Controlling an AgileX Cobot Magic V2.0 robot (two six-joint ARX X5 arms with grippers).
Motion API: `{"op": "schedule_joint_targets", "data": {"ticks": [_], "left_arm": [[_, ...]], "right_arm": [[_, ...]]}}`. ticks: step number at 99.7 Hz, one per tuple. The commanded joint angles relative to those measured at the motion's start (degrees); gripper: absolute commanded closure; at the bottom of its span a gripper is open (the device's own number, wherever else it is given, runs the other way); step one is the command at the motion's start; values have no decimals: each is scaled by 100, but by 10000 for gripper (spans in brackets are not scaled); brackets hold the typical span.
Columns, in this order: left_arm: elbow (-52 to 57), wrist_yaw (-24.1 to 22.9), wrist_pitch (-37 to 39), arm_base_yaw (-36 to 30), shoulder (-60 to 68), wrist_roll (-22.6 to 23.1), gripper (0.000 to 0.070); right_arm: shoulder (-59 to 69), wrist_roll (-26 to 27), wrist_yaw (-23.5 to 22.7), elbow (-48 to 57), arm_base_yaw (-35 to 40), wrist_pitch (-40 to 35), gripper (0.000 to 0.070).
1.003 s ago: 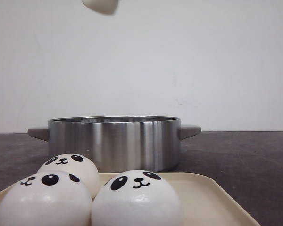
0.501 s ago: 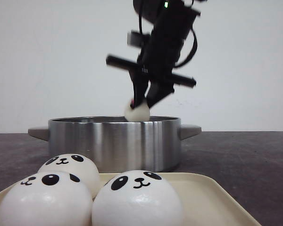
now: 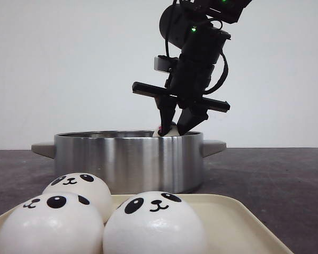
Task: Steam buns
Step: 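Carry the bun with the right gripper into the pot and release it, then lower the left gripper onto a panda bun on the tray and grasp it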
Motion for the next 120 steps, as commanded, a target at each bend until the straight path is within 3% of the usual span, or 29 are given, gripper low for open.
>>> {"op": "schedule_joint_targets", "data": {"ticks": [1,21,33,38,76,82,88,98,120], "left_arm": [[37,-26,33,-31,37,55,0],[37,-26,28,-31,37,55,0],[37,-26,4,-31,37,55,0],[37,-26,-13,-31,37,55,0],[33,-17,-83,-39,37,7,0],[2,-17,-127,-72,55,-116,0],[-68,2,-146,-111,74,-358,0],[-304,70,-122,-225,114,-678,0],[-1147,70,-136,-745,442,-1384,0]], "right_arm": [[125,57,20,131,48,28,484],[125,59,22,131,59,17,469],[125,61,24,131,59,9,308],[125,61,28,131,59,11,272],[-107,55,-20,131,48,133,273],[-358,24,-17,131,48,131,309],[-693,-79,-17,131,57,131,403],[-1414,-422,-15,131,173,125,700],[-3285,-964,33,131,688,72,697]]}}
